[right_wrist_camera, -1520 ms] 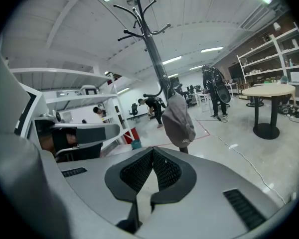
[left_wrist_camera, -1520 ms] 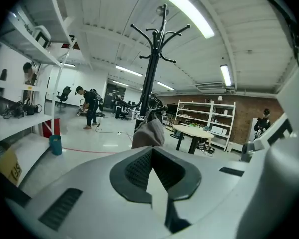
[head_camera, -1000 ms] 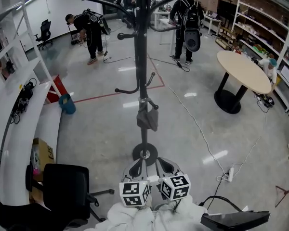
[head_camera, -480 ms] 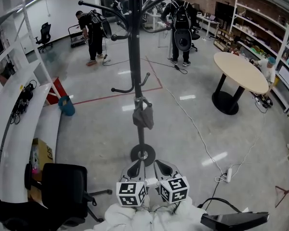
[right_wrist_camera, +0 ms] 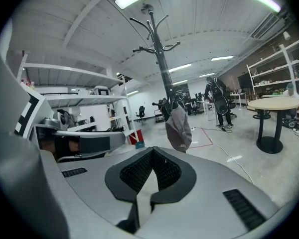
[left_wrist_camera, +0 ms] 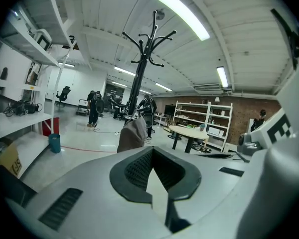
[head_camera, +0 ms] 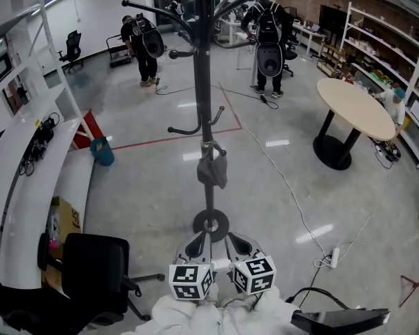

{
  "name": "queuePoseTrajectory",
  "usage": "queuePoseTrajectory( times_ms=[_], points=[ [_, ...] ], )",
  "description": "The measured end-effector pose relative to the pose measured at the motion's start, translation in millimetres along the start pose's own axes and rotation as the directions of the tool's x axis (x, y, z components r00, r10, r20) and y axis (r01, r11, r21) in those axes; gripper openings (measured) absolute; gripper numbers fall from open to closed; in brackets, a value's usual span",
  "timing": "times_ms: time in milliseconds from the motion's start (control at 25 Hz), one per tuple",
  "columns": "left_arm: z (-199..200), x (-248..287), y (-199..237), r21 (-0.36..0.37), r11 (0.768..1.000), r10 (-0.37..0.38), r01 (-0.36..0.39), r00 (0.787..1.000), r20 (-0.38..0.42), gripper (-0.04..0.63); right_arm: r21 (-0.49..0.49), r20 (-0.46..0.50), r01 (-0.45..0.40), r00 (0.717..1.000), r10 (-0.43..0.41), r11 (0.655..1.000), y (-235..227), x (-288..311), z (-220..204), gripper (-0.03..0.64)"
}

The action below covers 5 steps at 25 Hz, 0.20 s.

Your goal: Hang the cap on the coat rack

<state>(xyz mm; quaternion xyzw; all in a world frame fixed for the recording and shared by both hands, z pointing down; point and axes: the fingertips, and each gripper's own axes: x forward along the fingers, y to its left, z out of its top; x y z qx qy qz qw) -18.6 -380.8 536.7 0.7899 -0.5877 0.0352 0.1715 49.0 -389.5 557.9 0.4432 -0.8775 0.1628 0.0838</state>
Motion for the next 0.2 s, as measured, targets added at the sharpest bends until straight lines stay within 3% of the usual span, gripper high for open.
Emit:
queuePoseTrajectory(
  times_ms=[200],
  points=[
    [2.9,-0.2,1.8,0.005,1.000,0.008,-0.008,1.000,0.004,0.003,0.002,-0.006,-0.004,1.000,0.004,1.000,1.1,3.2,-1.2,0.011]
  ],
)
